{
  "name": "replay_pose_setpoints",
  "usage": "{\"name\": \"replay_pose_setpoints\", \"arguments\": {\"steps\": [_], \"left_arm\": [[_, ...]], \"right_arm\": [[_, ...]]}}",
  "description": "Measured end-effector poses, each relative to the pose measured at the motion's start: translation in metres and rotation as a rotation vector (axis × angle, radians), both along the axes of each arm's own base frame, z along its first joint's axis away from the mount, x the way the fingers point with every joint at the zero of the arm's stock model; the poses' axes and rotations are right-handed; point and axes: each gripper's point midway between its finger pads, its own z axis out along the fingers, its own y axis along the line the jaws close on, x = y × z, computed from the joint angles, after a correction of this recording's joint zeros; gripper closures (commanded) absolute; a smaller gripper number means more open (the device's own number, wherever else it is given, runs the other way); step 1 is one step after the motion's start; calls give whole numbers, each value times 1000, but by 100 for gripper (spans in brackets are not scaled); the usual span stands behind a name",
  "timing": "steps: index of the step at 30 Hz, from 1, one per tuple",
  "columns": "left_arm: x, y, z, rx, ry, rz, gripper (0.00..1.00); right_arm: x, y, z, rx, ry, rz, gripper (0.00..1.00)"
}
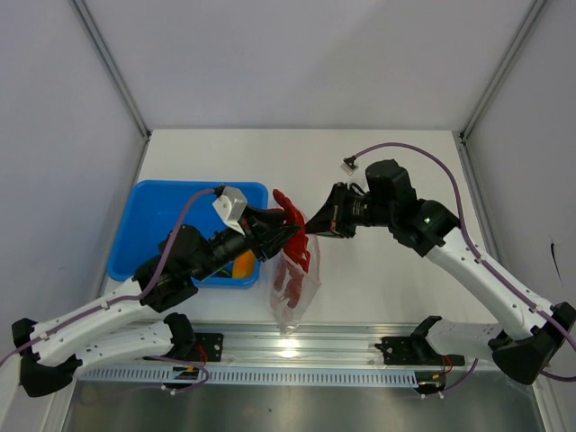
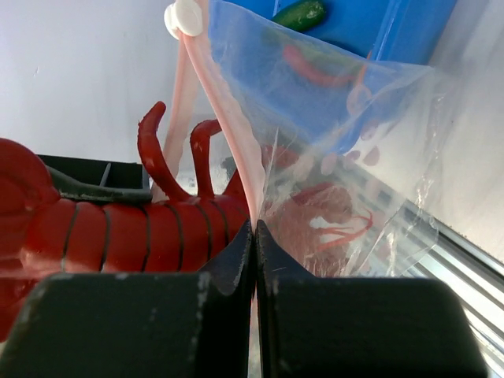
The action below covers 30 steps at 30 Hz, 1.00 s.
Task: Place the food in the zip-top bag and seal the zipper
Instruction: Place the fake lobster in the zipper food storage bag.
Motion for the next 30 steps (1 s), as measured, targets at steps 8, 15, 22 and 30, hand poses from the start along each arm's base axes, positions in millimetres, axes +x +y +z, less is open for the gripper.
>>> {"name": "replay_pose_setpoints", "arguments": {"steps": [8, 15, 22, 30], "left_arm": [[4, 4, -1, 10, -15, 29, 99], [4, 1, -9, 24, -8, 21, 100], [0, -2, -30, 57, 9, -7, 99], [-3, -4, -36, 63, 18, -27, 62]], "right_arm": [[0, 0, 2, 4, -4, 1, 100], [0, -1, 3, 1, -2, -3, 100], [8, -7, 6, -3, -11, -31, 100], [9, -7, 13, 1, -28, -27, 100]]}}
